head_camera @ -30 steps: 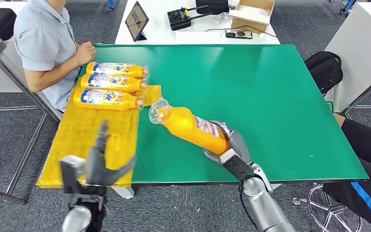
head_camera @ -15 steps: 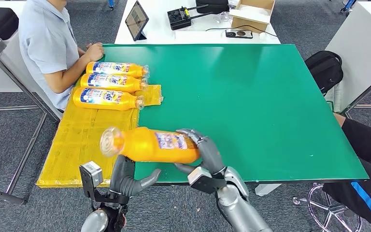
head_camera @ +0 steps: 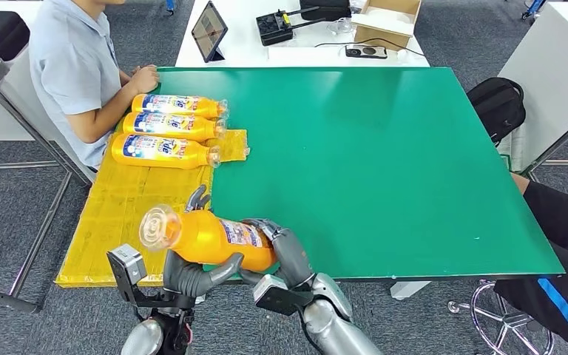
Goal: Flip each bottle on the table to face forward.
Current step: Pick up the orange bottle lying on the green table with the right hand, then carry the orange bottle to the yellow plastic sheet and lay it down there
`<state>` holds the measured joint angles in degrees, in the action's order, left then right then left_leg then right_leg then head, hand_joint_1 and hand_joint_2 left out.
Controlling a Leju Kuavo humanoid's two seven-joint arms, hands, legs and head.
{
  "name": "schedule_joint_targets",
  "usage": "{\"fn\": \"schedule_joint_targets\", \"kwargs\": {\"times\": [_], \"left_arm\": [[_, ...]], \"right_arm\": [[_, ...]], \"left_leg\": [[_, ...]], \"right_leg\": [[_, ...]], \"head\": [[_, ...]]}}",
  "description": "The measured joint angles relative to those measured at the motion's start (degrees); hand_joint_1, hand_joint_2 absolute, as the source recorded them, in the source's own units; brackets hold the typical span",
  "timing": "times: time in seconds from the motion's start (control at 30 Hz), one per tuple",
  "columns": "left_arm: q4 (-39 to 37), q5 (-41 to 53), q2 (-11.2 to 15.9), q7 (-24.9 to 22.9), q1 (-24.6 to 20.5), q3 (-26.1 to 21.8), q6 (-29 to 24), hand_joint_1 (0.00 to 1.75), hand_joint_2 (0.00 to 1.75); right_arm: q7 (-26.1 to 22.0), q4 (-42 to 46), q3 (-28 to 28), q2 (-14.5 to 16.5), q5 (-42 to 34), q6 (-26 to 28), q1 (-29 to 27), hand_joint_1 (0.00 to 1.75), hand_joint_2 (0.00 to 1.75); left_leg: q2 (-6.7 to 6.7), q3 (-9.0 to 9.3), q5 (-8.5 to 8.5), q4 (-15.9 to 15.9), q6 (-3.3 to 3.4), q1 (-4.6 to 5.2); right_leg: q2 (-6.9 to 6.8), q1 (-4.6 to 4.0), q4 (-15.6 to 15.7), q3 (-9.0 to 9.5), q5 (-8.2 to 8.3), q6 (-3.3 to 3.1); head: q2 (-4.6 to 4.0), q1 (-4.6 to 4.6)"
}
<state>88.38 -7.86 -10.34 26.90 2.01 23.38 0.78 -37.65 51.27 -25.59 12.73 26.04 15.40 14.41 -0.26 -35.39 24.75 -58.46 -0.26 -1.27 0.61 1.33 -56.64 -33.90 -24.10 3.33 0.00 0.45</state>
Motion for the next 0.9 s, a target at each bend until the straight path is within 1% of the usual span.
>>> {"fn": "schedule_joint_targets", "kwargs": {"times": [0.03, 0.2, 0.33, 0.37, 0.47, 0.5, 0.53, 0.6, 0.67, 0.73, 0.9], "left_arm": [[0.02, -0.54, 0.02, -0.64, -0.14, 0.31, 0.51, 1.74, 1.75], [-1.17, -6.2, 0.15, -5.18, -1.62, 1.36, 4.75, 1.75, 1.75], [-2.49, -10.47, 0.56, -6.36, -2.86, 1.1, 7.48, 1.75, 1.75], [-2.71, -10.8, 0.61, -6.42, -3.07, 1.06, 7.61, 1.75, 1.75], [-3.0, -11.45, 0.8, -6.95, -3.42, 0.86, 7.78, 1.75, 1.75], [-3.05, -11.63, 0.86, -7.23, -3.45, 0.81, 7.96, 1.75, 1.75], [-3.14, -11.75, 0.92, -7.46, -3.46, 0.79, 8.15, 1.75, 1.75], [-3.34, -11.89, 1.0, -7.72, -3.46, 0.79, 8.45, 1.75, 1.75], [-3.46, -11.93, 1.01, -7.76, -3.45, 0.79, 8.47, 1.75, 1.75], [-3.6, -11.71, 1.01, -7.89, -3.47, 0.78, 7.88, 1.75, 1.75], [-5.01, -10.98, 1.01, -8.87, -4.36, 0.63, 5.23, 1.75, 1.75]], "right_arm": [[-0.02, -0.56, -0.25, 0.19, -0.29, 0.28, 0.24, 1.75, 1.75], [-0.15, -2.62, -0.9, 0.78, -1.61, 1.91, 1.65, 1.75, 1.75], [-0.06, -3.55, -1.18, 0.87, -2.14, 2.29, 2.53, 1.73, 1.75], [-0.05, -3.87, -1.28, 0.91, -2.27, 2.3, 2.79, 1.61, 1.75], [-0.08, -4.69, -1.58, 1.08, -2.76, 2.47, 3.22, 0.51, 1.75], [-0.09, -4.88, -1.71, 1.16, -2.9, 2.57, 3.25, 0.24, 1.75], [-0.09, -5.08, -1.84, 1.3, -3.06, 2.68, 3.26, 0.24, 1.75], [-0.1, -5.45, -2.03, 1.6, -3.29, 2.92, 3.3, 0.12, 1.75], [-0.1, -5.74, -2.08, 1.81, -3.42, 3.13, 3.36, 0.0, 0.87], [-0.13, -5.94, -2.1, 1.99, -3.52, 3.94, 3.41, 0.0, 0.0], [-0.38, -5.85, -2.63, 2.88, -3.63, 8.08, 3.41, 0.0, 0.0]], "left_leg": [[0.0, 0.0, 0.0, 0.0, 0.0, 0.0], [-0.01, -0.01, -0.01, 0.0, 0.01, 0.01], [-0.01, -0.01, -0.01, 0.0, 0.01, 0.01], [-0.01, -0.01, -0.02, 0.0, 0.01, 0.01], [-0.01, -0.01, -0.02, 0.0, 0.01, 0.01], [-0.01, -0.02, -0.01, 0.0, 0.01, 0.01], [-0.01, -0.02, -0.01, 0.0, 0.01, 0.01], [-0.01, -0.04, -0.01, 0.0, 0.01, 0.01], [-0.01, -0.05, -0.01, 0.0, 0.01, 0.01], [-0.01, -0.06, -0.01, 0.0, 0.01, 0.01], [0.0, -0.05, -0.02, 0.0, 0.01, 0.01]], "right_leg": [[0.0, 0.0, 0.0, 0.0, 0.0, 0.0], [0.0, 0.01, 0.0, 0.02, 0.01, 0.0], [0.0, 0.01, 0.0, 0.03, 0.01, 0.0], [0.0, 0.01, 0.0, 0.03, 0.01, 0.0], [0.0, 0.0, -0.01, 0.02, 0.01, 0.0], [0.0, 0.0, -0.01, 0.01, 0.01, 0.0], [0.0, 0.0, -0.01, 0.0, 0.0, 0.0], [0.0, 0.0, -0.01, -0.01, 0.0, 0.0], [0.0, 0.01, -0.01, -0.02, 0.0, 0.0], [0.0, 0.01, -0.01, -0.02, 0.0, 0.0], [0.0, 0.01, -0.01, -0.03, 0.01, 0.0]], "head": [[0.0, 0.0], [0.0, 0.01], [0.0, 0.02], [0.0, 0.02], [0.0, 0.02], [0.0, 0.02], [0.0, 0.01], [0.0, 0.01], [0.0, 0.02], [0.0, 0.02], [0.0, 0.01]]}}
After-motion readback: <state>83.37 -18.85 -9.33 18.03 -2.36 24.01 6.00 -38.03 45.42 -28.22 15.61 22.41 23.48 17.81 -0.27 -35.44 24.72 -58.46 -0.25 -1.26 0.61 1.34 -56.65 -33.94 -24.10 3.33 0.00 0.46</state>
